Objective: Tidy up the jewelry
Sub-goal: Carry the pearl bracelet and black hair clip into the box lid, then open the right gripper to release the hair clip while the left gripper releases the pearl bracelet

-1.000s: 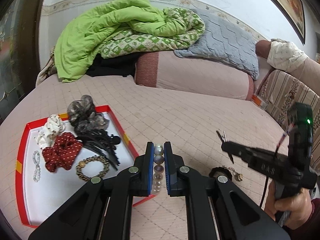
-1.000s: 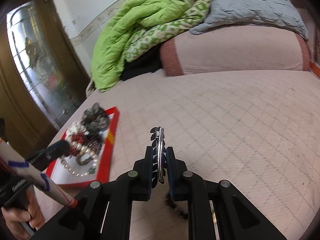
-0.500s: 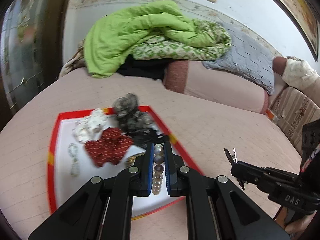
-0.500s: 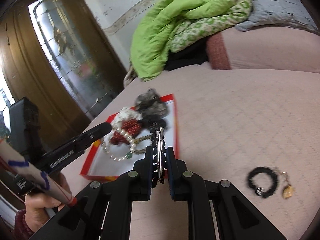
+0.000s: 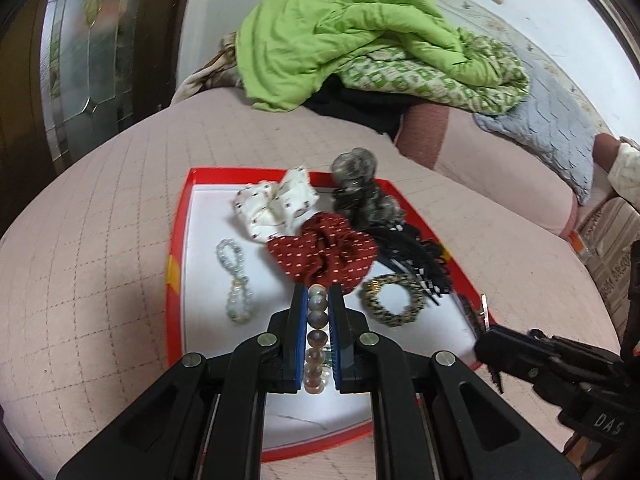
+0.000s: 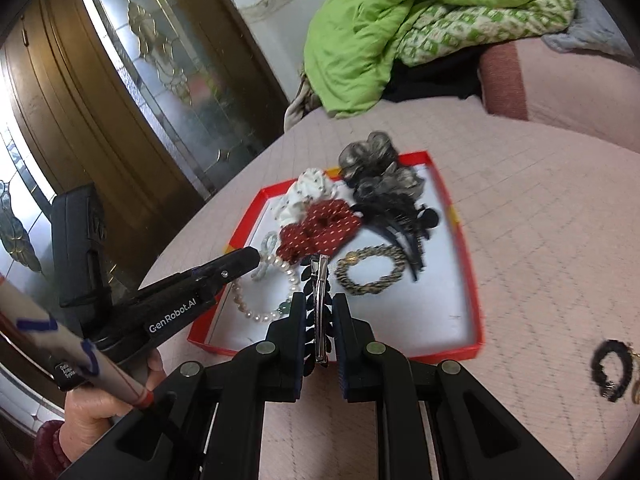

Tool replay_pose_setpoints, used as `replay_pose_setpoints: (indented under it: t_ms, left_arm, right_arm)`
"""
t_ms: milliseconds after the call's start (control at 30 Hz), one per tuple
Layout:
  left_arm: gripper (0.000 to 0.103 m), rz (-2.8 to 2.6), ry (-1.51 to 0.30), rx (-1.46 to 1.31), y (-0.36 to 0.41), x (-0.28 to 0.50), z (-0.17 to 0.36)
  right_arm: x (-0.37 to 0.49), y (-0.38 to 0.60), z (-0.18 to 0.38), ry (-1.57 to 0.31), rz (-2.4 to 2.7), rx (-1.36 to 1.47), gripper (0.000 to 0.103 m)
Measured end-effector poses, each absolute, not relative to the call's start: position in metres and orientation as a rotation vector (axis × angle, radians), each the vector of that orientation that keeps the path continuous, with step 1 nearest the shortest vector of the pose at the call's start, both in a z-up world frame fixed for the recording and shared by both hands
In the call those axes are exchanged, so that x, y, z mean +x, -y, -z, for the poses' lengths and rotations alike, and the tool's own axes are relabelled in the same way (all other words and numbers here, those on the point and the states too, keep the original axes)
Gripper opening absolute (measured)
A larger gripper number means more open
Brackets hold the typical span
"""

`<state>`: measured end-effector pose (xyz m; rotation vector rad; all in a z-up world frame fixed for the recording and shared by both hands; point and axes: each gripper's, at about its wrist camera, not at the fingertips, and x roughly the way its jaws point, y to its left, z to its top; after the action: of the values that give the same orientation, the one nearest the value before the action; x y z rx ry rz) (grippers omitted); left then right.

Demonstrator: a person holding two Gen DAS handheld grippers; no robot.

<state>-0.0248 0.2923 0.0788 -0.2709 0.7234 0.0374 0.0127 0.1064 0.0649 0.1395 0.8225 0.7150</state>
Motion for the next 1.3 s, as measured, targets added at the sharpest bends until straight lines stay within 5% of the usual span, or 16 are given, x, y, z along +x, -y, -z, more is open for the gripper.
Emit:
replay_pose_setpoints:
  t_ms: [1300]
  left_arm:
    - [0.009, -0.127, -0.782, -0.291, -0.318, -0.006, -0.061]
  right_arm:
    - [0.062, -0.167, -0.02, -0.983, -0.611, 0.027, 0.018]
